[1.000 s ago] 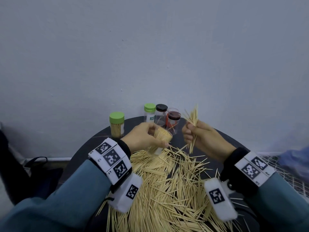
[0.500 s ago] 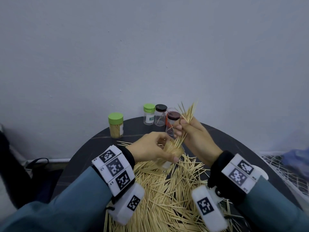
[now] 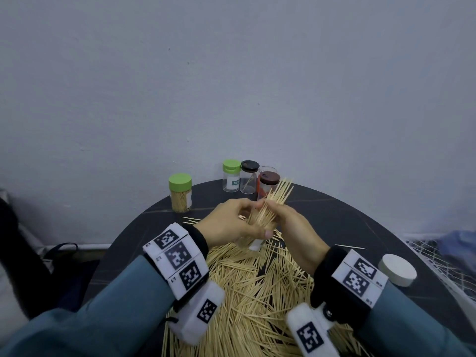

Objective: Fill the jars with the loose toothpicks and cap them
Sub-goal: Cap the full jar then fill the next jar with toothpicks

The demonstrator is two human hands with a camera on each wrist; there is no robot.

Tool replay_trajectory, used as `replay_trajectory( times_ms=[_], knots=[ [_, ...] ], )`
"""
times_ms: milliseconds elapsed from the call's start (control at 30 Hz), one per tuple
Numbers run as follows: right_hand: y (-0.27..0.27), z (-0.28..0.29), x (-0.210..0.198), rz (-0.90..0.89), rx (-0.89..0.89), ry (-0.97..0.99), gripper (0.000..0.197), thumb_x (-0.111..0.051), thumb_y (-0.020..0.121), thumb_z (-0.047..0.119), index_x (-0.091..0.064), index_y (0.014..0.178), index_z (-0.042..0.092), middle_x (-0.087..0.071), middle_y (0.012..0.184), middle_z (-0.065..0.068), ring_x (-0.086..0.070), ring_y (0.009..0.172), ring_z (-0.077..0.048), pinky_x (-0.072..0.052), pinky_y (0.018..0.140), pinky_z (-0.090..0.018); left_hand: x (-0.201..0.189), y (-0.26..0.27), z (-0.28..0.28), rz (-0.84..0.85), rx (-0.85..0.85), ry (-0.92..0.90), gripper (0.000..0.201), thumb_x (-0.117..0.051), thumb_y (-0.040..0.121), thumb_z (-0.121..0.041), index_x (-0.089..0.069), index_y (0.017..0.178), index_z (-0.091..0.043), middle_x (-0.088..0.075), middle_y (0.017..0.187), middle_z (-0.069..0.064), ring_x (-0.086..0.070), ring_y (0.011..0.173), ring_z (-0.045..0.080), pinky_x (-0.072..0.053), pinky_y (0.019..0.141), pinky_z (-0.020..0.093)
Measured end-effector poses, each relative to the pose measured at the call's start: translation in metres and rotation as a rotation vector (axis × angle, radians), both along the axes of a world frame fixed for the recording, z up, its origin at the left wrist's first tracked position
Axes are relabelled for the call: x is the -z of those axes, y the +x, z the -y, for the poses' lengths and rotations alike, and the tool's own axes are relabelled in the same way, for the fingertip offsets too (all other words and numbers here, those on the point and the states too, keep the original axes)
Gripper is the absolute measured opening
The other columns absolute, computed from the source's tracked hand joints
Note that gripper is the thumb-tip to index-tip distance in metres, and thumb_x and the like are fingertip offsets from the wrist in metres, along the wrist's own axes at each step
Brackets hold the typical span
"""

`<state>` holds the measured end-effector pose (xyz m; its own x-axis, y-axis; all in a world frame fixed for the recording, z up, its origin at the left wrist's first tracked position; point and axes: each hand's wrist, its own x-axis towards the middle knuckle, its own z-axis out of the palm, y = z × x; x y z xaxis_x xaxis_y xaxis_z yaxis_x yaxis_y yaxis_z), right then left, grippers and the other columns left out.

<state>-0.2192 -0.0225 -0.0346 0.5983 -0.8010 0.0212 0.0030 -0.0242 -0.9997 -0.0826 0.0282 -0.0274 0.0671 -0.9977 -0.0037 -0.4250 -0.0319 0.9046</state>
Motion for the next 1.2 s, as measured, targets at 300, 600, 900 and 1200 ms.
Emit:
replay_trajectory(
  times_ms=[300, 600, 900, 1200],
  knots=[
    [-0.003, 0.005, -0.001, 0.020, -0.081, -0.039, 0.017, -0.046, 0.095, 0.011, -0.061, 0.102, 0.011, -0.068, 0.089, 0.000, -0.066, 0.077, -0.005, -0.050, 0.066, -0.014, -0.002, -0.003, -0.001, 0.018, 0.052, -0.011, 0.056, -0.081, 0.071, -0.022, -0.057, 0.121, -0.029, -0.067, 0.099, -0.006, -0.063, 0.090, 0.010, -0.050, 0.078, 0.027],
    [-0.007, 0.014, -0.007, 0.084, -0.034, -0.113, 0.035, -0.032, 0.099, 0.036, -0.059, 0.088, 0.016, -0.067, 0.115, -0.002, -0.061, 0.109, -0.021, -0.049, 0.091, -0.039, -0.004, -0.005, -0.003, 0.004, 0.062, 0.025, 0.041, -0.080, 0.072, -0.021, -0.062, 0.108, -0.016, -0.065, 0.100, -0.002, -0.060, 0.091, 0.011, -0.052, 0.080, 0.031],
    [-0.008, 0.011, -0.006, 0.104, -0.101, -0.241, 0.014, -0.039, 0.098, 0.014, -0.054, 0.099, 0.014, -0.068, 0.113, -0.001, -0.062, 0.106, -0.013, -0.051, 0.090, -0.030, -0.007, -0.008, -0.004, -0.042, 0.074, 0.098, 0.034, -0.073, 0.080, -0.024, -0.059, 0.108, -0.010, -0.065, 0.106, 0.004, -0.063, 0.097, 0.016, -0.054, 0.064, 0.025],
    [-0.009, 0.010, -0.008, 0.052, -0.106, -0.296, 0.037, -0.030, 0.101, 0.021, -0.063, 0.114, 0.010, -0.065, 0.118, 0.005, -0.060, 0.108, -0.003, -0.048, 0.086, -0.013, -0.010, -0.007, -0.005, -0.069, 0.042, 0.085, 0.033, -0.072, 0.081, -0.025, -0.058, 0.109, -0.015, -0.066, 0.100, -0.001, -0.065, 0.086, 0.009, -0.052, 0.057, 0.020]
  ],
)
